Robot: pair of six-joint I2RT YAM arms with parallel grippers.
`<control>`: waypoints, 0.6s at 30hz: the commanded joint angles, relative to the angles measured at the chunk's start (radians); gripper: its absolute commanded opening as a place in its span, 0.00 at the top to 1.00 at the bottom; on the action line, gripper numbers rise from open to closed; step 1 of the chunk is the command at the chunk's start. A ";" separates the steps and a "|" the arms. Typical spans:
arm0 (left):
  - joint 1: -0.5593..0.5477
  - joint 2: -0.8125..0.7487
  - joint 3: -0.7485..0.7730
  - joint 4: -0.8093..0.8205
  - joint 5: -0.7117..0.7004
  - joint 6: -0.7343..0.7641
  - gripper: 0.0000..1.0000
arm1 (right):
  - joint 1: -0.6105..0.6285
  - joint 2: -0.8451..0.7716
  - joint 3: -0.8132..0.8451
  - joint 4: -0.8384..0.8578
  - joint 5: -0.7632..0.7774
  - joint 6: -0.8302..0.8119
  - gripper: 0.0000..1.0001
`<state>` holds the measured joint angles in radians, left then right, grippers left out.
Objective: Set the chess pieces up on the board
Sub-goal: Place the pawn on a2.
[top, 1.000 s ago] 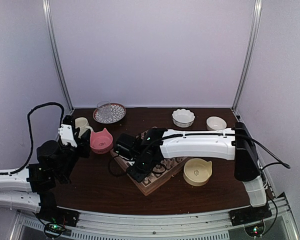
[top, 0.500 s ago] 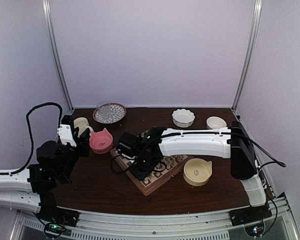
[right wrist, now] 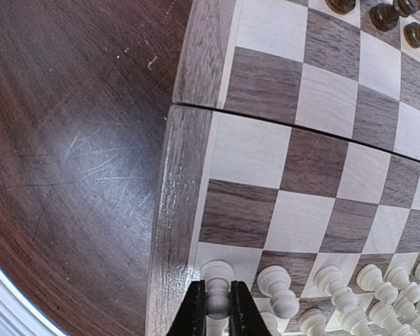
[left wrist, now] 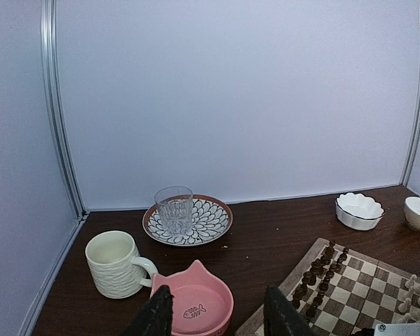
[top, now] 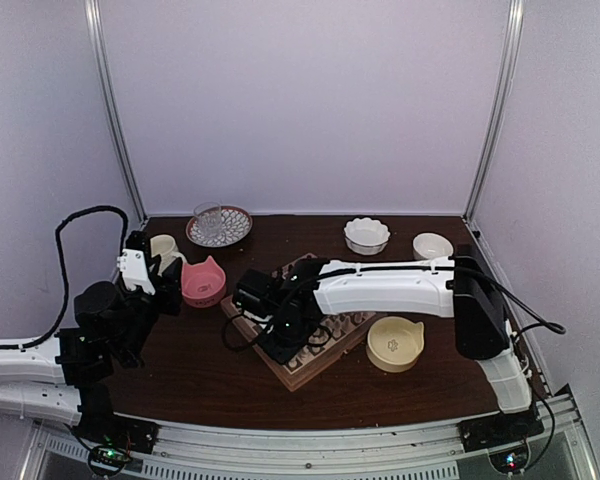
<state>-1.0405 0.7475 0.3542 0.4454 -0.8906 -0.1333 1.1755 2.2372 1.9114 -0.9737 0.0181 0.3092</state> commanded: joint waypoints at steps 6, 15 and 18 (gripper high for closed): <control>0.006 0.008 0.007 0.026 0.015 0.000 0.55 | -0.007 0.022 0.034 -0.012 -0.011 -0.013 0.84; 0.005 0.016 0.013 0.018 0.018 0.000 0.55 | -0.008 0.018 0.082 -0.045 -0.002 -0.020 0.72; 0.005 0.013 0.014 0.015 0.019 0.002 0.55 | -0.008 0.019 0.115 -0.068 0.009 -0.028 0.71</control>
<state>-1.0401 0.7605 0.3546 0.4416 -0.8837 -0.1333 1.1717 2.2520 1.9701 -1.0046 0.0067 0.2909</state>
